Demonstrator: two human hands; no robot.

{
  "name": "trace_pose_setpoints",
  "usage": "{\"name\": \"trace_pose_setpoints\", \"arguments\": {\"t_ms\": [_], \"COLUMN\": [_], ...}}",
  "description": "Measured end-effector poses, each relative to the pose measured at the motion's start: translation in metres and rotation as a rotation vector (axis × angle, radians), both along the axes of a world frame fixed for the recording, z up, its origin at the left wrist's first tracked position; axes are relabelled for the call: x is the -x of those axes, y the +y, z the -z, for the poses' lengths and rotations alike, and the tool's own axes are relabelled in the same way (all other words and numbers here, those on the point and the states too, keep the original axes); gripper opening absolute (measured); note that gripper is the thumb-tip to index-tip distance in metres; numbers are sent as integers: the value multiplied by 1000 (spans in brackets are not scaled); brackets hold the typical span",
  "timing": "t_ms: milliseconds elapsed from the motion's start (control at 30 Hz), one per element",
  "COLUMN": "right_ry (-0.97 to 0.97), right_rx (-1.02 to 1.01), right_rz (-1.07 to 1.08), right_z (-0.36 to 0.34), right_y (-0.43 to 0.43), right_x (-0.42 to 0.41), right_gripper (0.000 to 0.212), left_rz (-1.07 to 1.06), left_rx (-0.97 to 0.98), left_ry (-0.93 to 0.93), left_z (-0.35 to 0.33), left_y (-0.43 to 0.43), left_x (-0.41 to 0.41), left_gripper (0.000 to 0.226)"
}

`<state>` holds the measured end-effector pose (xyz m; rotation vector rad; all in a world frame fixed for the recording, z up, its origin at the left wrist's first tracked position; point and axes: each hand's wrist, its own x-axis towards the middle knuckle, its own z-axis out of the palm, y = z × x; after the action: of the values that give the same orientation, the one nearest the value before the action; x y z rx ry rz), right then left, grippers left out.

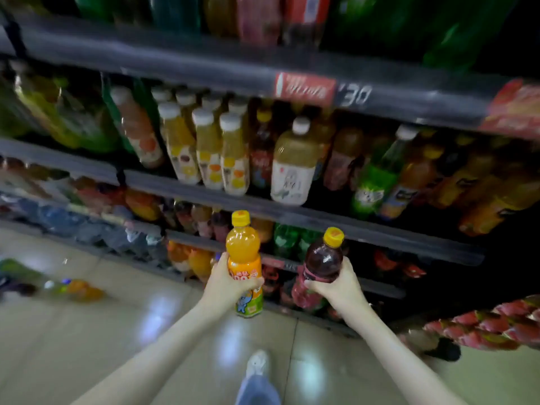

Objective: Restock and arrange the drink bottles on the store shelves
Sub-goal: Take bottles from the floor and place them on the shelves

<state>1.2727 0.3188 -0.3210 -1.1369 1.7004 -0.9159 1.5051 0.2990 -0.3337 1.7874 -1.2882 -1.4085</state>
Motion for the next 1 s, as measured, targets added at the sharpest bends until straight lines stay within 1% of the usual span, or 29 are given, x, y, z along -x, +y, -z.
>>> {"name": "trace_pose_setpoints", "arguments": {"t_ms": [67, 100, 200, 267, 367, 400, 500, 567, 700, 733, 800, 867, 900, 967, 1000], "right_ry": [12, 19, -4, -15, -66, -77, -81, -82, -85, -63, 21, 25, 5, -28, -20], "right_rx": [-57, -91, -201, -272, -345, -352, -361, -358, -286, -242, -151, -125, -137, -179, -217], "right_rz": [-38, -52, -72, -76, -28, -10, 15, 18, -48, -60, -109, -143, -145, -158, -157], "right_z": [41, 64, 145, 212, 320, 358, 469, 542, 665, 690, 727, 749, 756, 762, 762], "right_y": [8, 12, 23, 33, 48, 54, 68, 76, 82, 82, 79, 81, 85, 96, 100], "right_x": [-15, -23, -45, -60, -82, -90, -111, -122, -143, -147, -154, -159, -158, -154, -151], "right_gripper": [60, 60, 58, 59, 59, 58, 56, 56, 56, 59, 74, 85, 84, 72, 70], "left_rz": [18, 19, 52, 71, 100, 106, 141, 157, 175, 180, 174, 155, 155, 152, 155], "left_rx": [-21, -37, -123, -132, -184, -209, -242, -248, -206, -193, -178, -182, -189, -198, -209], "left_ry": [-40, -64, -140, -160, -200, -212, -267, -280, -306, -311, -313, -293, -278, -255, -250], "left_z": [33, 57, 132, 190, 290, 328, 447, 522, 643, 668, 707, 732, 739, 742, 740], "left_y": [13, 22, 38, 43, 56, 59, 73, 80, 90, 92, 98, 108, 113, 125, 131], "left_x": [-8, -14, -28, -36, -44, -48, -64, -75, -94, -97, -106, -115, -119, -129, -134], "left_gripper": [74, 72, 55, 49, 43, 45, 63, 72, 72, 73, 74, 73, 74, 76, 77]}}
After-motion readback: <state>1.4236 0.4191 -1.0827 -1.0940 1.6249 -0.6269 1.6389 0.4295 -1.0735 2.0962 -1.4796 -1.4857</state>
